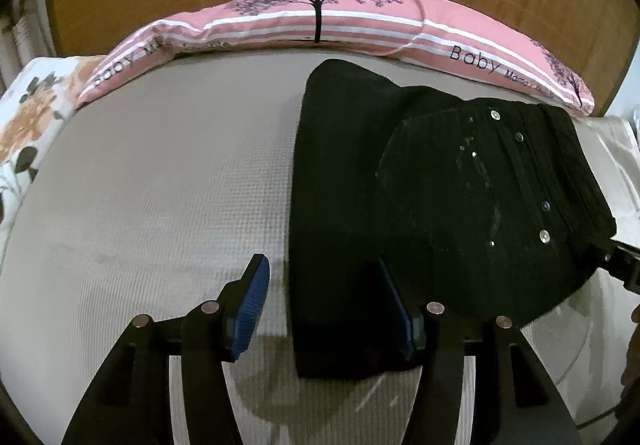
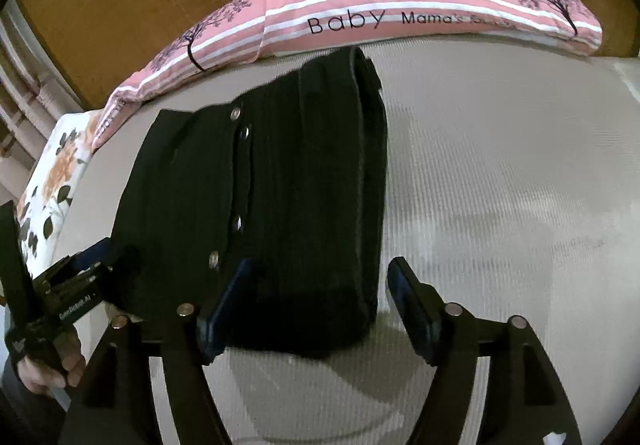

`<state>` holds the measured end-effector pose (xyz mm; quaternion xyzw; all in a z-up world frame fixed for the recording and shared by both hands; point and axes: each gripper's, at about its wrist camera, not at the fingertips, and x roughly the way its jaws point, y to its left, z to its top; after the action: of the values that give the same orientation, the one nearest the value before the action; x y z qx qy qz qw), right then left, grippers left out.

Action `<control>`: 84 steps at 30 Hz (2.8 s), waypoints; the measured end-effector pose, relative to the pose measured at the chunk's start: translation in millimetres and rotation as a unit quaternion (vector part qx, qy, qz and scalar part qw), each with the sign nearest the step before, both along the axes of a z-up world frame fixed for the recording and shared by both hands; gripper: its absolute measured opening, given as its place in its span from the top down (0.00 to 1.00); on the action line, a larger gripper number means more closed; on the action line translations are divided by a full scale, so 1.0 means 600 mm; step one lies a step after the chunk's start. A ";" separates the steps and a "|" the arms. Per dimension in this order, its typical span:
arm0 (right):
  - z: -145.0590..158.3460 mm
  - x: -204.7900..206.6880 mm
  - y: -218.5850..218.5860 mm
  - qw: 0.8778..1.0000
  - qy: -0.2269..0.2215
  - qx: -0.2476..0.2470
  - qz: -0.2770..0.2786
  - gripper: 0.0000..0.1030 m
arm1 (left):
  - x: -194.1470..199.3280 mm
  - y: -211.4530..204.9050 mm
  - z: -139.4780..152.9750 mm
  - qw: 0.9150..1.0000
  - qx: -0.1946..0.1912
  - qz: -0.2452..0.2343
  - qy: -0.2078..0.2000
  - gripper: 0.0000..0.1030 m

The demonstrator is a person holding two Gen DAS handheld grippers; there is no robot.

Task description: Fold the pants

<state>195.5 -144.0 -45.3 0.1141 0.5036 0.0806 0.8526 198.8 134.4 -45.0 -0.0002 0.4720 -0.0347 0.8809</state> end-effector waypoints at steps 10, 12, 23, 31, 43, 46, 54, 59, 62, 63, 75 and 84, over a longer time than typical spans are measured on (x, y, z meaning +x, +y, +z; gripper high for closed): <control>-0.009 -0.011 -0.007 0.999 0.012 0.010 -0.032 0.25 | -0.069 0.002 0.048 0.999 0.038 0.013 -0.010 0.42; -0.002 -0.018 -0.001 0.999 0.007 -0.001 -0.033 0.25 | -0.086 0.003 0.057 0.999 0.040 0.013 -0.011 0.39; 0.046 -0.094 0.022 0.998 -0.034 -0.036 -0.037 0.24 | -0.169 -0.014 0.095 0.998 0.050 0.028 -0.034 0.32; 0.090 -0.159 0.059 0.995 -0.074 -0.064 -0.017 0.16 | -0.207 -0.025 0.121 0.997 0.050 0.038 -0.053 0.32; 0.124 -0.204 0.098 0.990 -0.107 -0.091 0.001 0.09 | -0.223 -0.032 0.120 0.996 0.058 0.029 -0.065 0.32; 0.124 -0.208 0.102 0.990 -0.104 -0.091 -0.006 0.08 | -0.226 -0.033 0.117 0.996 0.061 0.023 -0.064 0.32; 0.118 -0.212 0.114 0.990 -0.101 -0.103 -0.003 0.06 | -0.228 -0.026 0.114 0.996 0.054 0.026 -0.062 0.32; 0.121 -0.219 0.122 0.988 -0.108 -0.108 0.000 0.05 | -0.228 -0.025 0.113 0.997 0.051 0.026 -0.059 0.32; 0.120 -0.221 0.125 0.989 -0.108 -0.106 0.001 0.05 | -0.229 -0.025 0.112 0.997 0.050 0.025 -0.057 0.32; 0.120 -0.222 0.126 0.988 -0.108 -0.107 0.002 0.05 | -0.230 -0.025 0.112 0.997 0.050 0.025 -0.056 0.32; 0.113 -0.223 0.132 0.989 -0.099 -0.109 0.010 0.05 | -0.225 -0.022 0.102 0.997 0.048 0.028 -0.044 0.32; 0.111 -0.220 0.135 0.989 -0.094 -0.110 0.009 0.04 | -0.224 -0.020 0.096 0.998 0.050 0.030 -0.036 0.32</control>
<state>63.6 -63.1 21.2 0.0074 0.4280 0.0429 0.9027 64.1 122.1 12.7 0.0307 0.4405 0.0156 0.8971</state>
